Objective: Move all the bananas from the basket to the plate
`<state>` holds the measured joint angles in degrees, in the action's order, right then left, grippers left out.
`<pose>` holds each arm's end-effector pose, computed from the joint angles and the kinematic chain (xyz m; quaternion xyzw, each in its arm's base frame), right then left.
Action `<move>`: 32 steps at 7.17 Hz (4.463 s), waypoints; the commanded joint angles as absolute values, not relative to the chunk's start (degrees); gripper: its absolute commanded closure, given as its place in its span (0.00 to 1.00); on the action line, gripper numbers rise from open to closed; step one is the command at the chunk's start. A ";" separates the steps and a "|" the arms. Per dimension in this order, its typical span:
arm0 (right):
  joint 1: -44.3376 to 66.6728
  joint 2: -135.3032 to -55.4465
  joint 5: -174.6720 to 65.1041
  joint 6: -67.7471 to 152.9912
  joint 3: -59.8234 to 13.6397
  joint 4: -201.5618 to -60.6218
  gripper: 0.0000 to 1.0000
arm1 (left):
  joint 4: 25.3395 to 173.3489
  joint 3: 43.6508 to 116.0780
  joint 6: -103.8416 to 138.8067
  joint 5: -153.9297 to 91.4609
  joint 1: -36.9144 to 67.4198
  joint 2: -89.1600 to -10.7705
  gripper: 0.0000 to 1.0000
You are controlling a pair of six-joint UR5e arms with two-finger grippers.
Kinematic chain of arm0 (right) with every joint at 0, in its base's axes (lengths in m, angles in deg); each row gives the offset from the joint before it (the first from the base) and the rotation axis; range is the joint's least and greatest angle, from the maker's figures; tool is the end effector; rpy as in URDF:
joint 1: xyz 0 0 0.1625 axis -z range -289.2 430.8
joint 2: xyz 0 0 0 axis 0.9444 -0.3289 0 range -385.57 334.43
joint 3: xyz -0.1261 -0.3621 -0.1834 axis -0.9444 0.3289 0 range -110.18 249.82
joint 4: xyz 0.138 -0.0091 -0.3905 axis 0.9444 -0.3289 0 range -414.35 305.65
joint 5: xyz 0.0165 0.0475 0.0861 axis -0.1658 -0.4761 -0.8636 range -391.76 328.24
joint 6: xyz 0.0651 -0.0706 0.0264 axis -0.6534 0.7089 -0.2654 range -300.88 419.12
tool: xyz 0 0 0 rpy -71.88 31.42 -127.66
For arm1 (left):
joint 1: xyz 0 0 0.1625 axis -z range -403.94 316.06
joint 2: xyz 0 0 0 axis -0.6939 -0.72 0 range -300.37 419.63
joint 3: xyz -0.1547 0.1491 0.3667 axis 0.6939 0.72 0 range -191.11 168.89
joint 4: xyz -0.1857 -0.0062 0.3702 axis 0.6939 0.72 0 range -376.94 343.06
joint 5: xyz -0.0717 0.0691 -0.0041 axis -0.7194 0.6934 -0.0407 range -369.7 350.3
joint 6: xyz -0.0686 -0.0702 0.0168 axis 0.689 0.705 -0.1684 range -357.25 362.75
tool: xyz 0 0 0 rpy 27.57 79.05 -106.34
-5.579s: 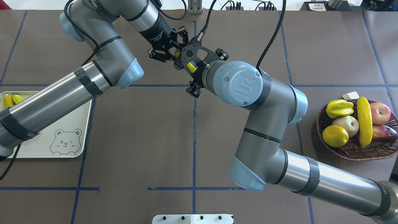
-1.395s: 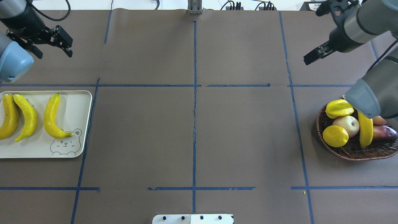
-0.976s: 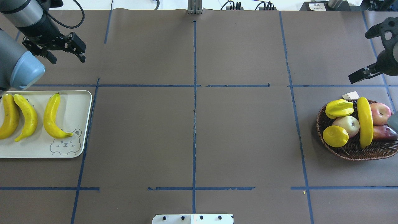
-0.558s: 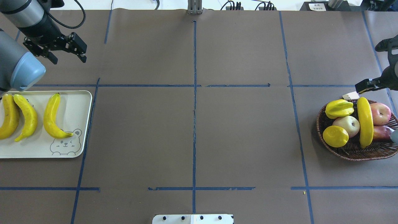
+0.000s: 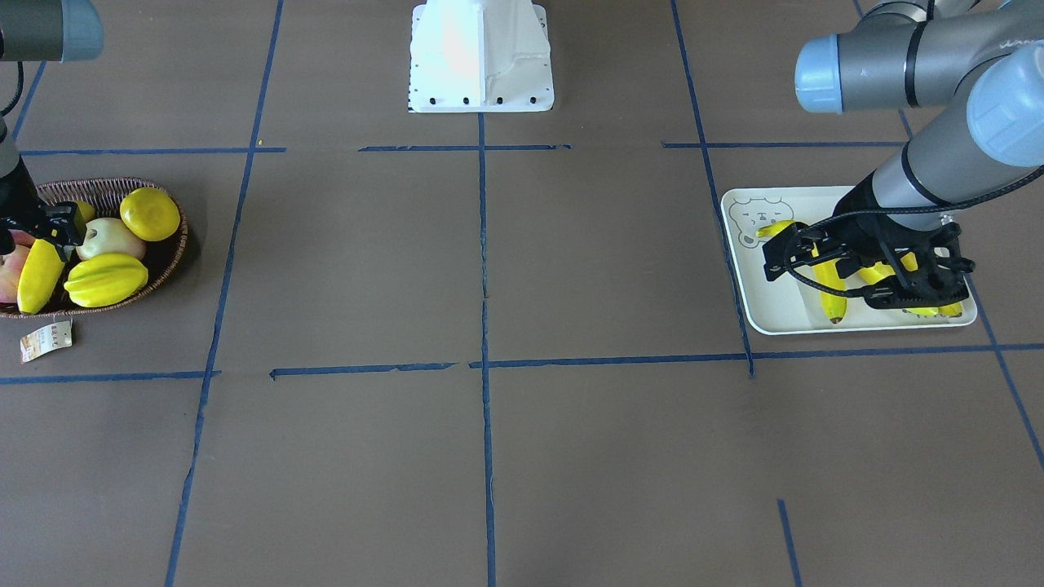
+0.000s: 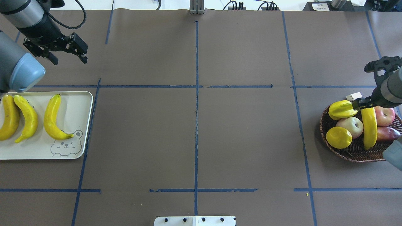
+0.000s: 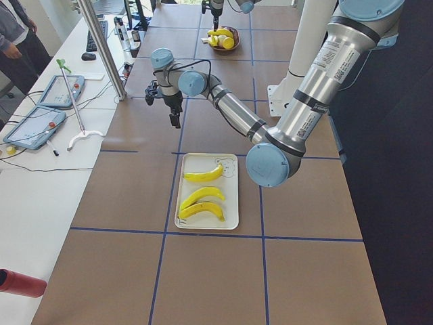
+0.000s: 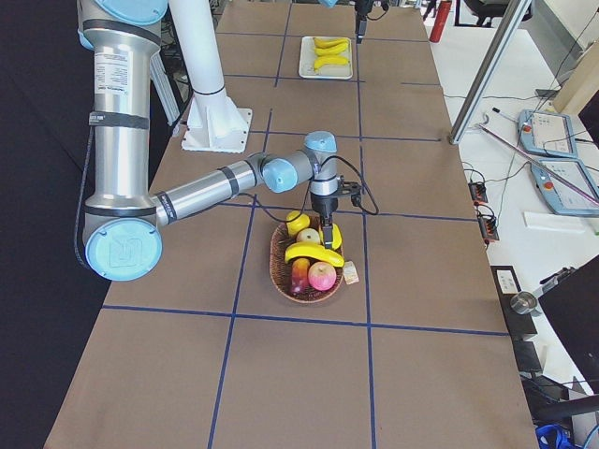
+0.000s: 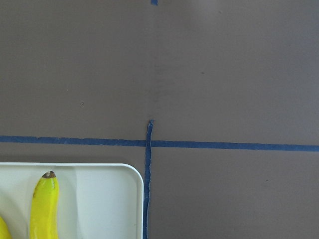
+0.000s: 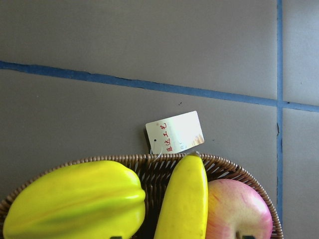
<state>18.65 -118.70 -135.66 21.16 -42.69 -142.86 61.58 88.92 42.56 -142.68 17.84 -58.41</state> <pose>-0.2047 -0.4416 0.5117 0.0687 -0.2042 -0.0209 0.9763 0.2403 -0.5864 0.3165 -0.0221 0.4151 -0.0077 0.9095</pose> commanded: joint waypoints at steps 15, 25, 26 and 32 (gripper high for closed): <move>22.91 -119.87 -129.23 26.65 -42.23 -144.25 0.83 | 62.17 87.77 43.36 -142.68 16.00 -58.58 0.00; 17.88 -89.57 -139.25 35.26 -40.16 -157.48 0.75 | 88.91 83.05 67.03 -142.77 14.42 -59.98 0.00; 18.67 -89.81 -141.95 26.95 -37.61 -148.91 0.75 | 94.28 81.11 72.48 -142.77 13.98 -60.86 0.00; 27.02 -85.44 -144.27 -4.24 -23.88 -109.89 0.77 | 111.89 72.67 92.05 -142.33 9.76 -70.08 0.00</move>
<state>25.65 -87.40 -144.85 -1.64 -24.84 -111.81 109.30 74.28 90.38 -142.40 10.63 -68.53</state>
